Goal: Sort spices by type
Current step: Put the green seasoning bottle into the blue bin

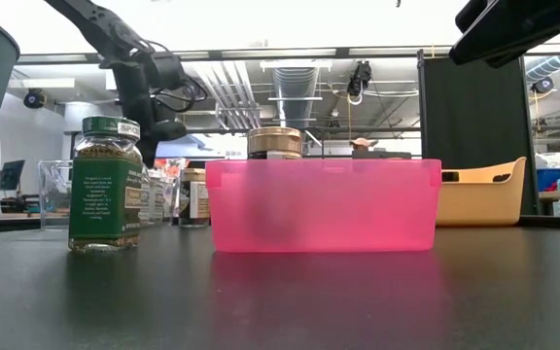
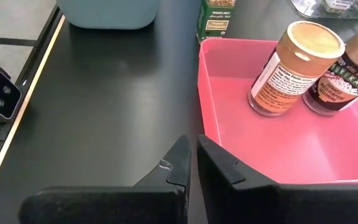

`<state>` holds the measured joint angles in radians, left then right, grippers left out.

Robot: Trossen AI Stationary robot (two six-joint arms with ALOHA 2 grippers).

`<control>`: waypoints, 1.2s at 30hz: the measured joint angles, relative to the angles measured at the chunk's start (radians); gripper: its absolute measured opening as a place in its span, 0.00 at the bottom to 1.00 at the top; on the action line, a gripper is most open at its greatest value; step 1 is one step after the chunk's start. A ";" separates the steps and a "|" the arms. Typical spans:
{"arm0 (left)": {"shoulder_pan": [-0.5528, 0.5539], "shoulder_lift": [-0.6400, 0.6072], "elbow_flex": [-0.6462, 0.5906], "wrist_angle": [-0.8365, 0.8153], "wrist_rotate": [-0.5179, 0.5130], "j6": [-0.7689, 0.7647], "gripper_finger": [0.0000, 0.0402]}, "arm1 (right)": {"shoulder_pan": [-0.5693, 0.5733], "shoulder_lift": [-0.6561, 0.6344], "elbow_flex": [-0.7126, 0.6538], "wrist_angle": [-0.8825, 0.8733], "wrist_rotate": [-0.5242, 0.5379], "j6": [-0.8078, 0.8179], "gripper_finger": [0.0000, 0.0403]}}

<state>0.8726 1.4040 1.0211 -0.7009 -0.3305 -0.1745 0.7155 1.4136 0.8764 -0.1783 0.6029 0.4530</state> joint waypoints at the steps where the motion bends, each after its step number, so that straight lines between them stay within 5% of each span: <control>1: -0.001 -0.004 0.006 -0.009 0.001 0.000 0.01 | 0.000 0.000 0.000 0.000 0.000 0.000 0.04; 8: -0.125 -0.139 0.031 -0.033 0.112 -0.012 0.01 | -0.006 0.000 -0.010 0.000 0.105 0.000 0.04; 14: -0.476 -0.354 0.003 -0.029 0.055 -0.106 0.00 | -0.067 0.000 -0.012 0.026 0.107 0.011 0.04; 21: -1.146 -0.543 -0.025 -0.025 -0.441 -0.286 0.00 | -0.178 0.000 -0.023 0.036 0.098 -0.024 0.04; 27: -1.664 -0.532 -0.026 -0.024 -0.932 -0.314 0.00 | -0.277 0.000 -0.025 0.040 0.093 -0.108 0.04; 30: -1.851 -0.518 -0.005 -0.023 -1.178 -0.294 0.00 | -0.335 0.000 -0.025 0.054 0.004 -0.181 0.04; 36: -1.999 -0.532 0.059 -0.022 -1.242 -0.227 0.00 | -0.466 0.000 -0.027 0.095 -0.167 -0.333 0.04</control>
<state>-1.1263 0.8724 1.0806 -0.7229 -1.5723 -0.4013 0.2493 1.4136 0.8495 -0.0833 0.4364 0.1200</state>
